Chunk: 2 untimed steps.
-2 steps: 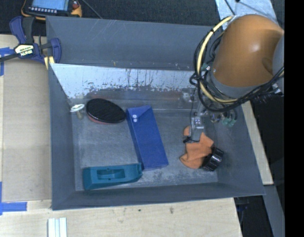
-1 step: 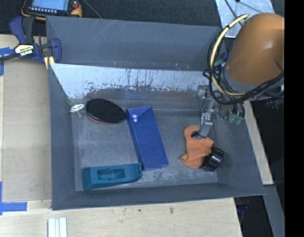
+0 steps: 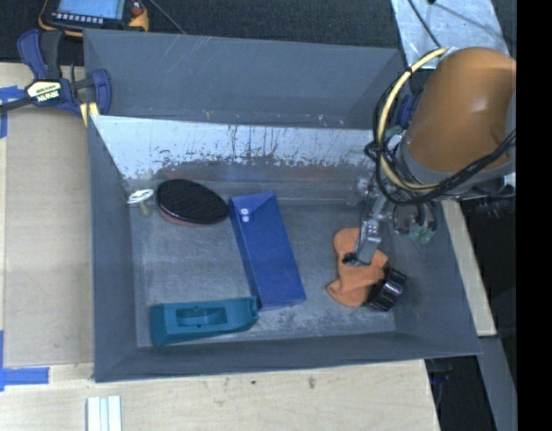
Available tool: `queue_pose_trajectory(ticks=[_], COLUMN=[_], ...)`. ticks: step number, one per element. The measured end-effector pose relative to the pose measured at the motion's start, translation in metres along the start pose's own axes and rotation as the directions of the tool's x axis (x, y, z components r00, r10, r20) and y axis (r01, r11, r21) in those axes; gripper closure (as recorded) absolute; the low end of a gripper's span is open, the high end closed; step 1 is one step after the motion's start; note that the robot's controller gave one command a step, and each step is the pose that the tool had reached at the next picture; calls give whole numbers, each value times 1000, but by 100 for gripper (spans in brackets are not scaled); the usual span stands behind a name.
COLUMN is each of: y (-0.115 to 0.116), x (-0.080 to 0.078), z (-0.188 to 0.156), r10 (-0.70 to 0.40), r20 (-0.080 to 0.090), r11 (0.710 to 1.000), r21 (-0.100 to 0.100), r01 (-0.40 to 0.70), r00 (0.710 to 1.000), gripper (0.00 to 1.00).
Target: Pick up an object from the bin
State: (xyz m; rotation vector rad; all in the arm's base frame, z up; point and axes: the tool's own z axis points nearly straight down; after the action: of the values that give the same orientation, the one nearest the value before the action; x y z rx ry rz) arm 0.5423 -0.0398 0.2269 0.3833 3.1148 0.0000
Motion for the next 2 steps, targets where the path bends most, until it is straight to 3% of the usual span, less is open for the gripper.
queue_pose_trajectory(ticks=[1, 2], y=[-16, -38], x=[-2, -3], z=[33, 55], r10=[-282, -195], r20=[1, -1], r11=[959, 981], r21=[0, 0], r01=[282, 195], r00=[959, 981], gripper=[0, 0])
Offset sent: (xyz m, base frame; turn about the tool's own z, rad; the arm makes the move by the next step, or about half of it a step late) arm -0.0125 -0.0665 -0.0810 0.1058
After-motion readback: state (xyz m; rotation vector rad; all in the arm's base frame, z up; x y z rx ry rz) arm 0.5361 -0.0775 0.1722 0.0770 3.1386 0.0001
